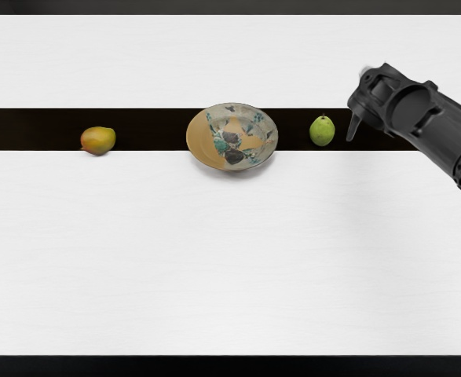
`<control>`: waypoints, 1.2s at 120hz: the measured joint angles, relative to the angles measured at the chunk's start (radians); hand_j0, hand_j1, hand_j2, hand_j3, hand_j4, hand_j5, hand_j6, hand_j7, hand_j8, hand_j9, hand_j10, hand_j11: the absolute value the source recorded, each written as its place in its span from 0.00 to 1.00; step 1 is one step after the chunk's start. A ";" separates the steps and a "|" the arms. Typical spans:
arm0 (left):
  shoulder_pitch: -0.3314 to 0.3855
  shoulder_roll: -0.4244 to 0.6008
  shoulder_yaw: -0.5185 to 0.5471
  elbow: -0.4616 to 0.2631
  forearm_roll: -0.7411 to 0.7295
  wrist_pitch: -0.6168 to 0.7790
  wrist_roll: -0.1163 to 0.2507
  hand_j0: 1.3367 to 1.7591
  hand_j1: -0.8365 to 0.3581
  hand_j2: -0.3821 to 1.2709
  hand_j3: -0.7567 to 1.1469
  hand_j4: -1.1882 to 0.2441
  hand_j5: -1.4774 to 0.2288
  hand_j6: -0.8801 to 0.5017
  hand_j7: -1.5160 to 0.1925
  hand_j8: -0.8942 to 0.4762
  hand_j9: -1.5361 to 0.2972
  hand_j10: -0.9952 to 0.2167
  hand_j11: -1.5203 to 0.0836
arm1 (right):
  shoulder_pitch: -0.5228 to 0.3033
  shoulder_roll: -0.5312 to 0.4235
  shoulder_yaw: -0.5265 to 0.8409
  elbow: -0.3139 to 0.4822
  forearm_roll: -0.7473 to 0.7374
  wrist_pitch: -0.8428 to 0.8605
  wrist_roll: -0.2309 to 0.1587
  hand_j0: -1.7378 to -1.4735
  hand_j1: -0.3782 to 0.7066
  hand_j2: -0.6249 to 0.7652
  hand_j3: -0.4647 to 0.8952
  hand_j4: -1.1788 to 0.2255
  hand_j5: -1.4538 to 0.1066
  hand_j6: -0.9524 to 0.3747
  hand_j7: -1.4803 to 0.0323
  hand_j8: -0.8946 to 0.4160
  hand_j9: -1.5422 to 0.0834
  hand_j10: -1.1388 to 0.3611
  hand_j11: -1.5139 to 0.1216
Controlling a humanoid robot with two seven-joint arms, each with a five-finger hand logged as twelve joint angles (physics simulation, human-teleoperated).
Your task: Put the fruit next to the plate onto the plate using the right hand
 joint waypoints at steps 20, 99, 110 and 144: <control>0.000 0.000 0.000 0.000 0.000 0.000 0.000 0.76 0.99 0.23 0.40 0.83 0.87 0.64 0.89 0.65 0.84 0.82 0.95 | -0.010 0.009 -0.065 -0.009 -0.013 -0.013 0.017 0.30 0.05 0.45 0.34 0.82 0.91 0.70 0.96 0.66 0.93 0.74 0.91; 0.000 0.000 0.000 0.000 0.000 0.000 0.000 0.76 0.99 0.23 0.40 0.83 0.87 0.64 0.89 0.65 0.84 0.82 0.95 | -0.098 0.011 -0.087 0.045 -0.007 -0.020 0.309 0.30 0.09 0.44 0.34 0.80 0.88 0.67 0.93 0.64 0.90 0.72 0.88; 0.000 0.000 0.000 0.000 0.000 0.000 0.000 0.76 0.99 0.23 0.40 0.83 0.87 0.64 0.89 0.65 0.84 0.82 0.95 | -0.112 0.011 -0.085 0.042 -0.007 -0.024 0.312 0.30 0.15 0.43 0.34 0.76 0.84 0.63 0.89 0.60 0.86 0.69 0.84; 0.000 0.000 0.000 0.000 0.000 0.000 0.000 0.76 0.99 0.23 0.40 0.83 0.87 0.64 0.89 0.65 0.84 0.82 0.95 | -0.121 0.011 -0.075 0.036 -0.007 -0.045 0.338 0.30 0.28 0.42 0.34 0.68 0.74 0.55 0.78 0.51 0.77 0.61 0.75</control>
